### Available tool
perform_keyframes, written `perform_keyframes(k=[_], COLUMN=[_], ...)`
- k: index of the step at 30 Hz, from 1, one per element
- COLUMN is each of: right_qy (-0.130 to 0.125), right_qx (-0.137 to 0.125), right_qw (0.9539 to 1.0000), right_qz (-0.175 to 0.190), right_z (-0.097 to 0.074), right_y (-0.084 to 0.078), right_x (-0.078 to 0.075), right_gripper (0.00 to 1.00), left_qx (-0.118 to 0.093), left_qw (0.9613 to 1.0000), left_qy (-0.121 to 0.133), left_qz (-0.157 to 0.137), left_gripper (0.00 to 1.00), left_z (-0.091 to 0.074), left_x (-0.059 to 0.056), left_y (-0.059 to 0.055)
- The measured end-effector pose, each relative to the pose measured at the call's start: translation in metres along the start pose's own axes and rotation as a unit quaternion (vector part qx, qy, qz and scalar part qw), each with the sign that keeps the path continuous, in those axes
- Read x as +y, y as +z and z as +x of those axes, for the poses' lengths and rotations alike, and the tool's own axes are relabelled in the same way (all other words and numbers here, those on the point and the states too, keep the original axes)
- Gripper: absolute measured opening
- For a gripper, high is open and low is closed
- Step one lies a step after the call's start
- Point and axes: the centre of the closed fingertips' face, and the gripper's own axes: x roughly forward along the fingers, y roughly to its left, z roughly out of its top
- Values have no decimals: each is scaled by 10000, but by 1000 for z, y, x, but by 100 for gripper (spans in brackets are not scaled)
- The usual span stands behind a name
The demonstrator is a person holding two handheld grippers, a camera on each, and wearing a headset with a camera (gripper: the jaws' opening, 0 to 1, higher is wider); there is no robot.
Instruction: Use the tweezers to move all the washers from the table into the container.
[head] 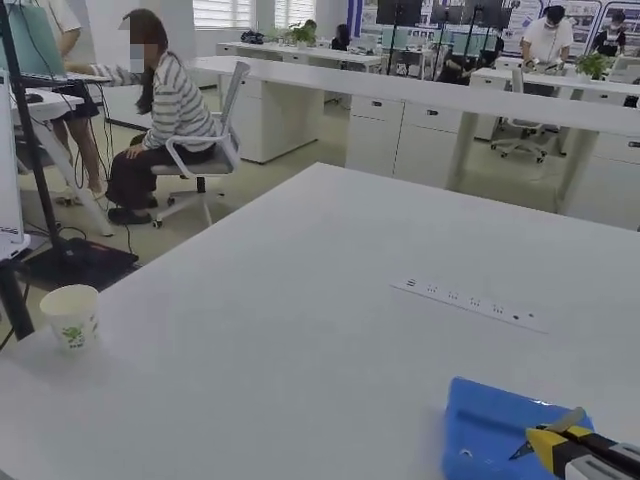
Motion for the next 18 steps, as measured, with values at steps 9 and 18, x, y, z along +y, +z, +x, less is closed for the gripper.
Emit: perform_keyframes(k=[9,18], right_qy=[66,-20], right_qx=[-59,52], right_qw=[9999,10000], right_qz=[-59,2], right_z=[-16,-25], right_y=[-1,-18], right_x=[14,19], right_gripper=[3,3], left_qx=[-25,-30], left_qw=[10000,10000], left_qy=[-7,-29], left_qz=[-9,-16], left_gripper=[91,90], left_z=[0,0], left_x=[-1,-1], left_y=[2,3])
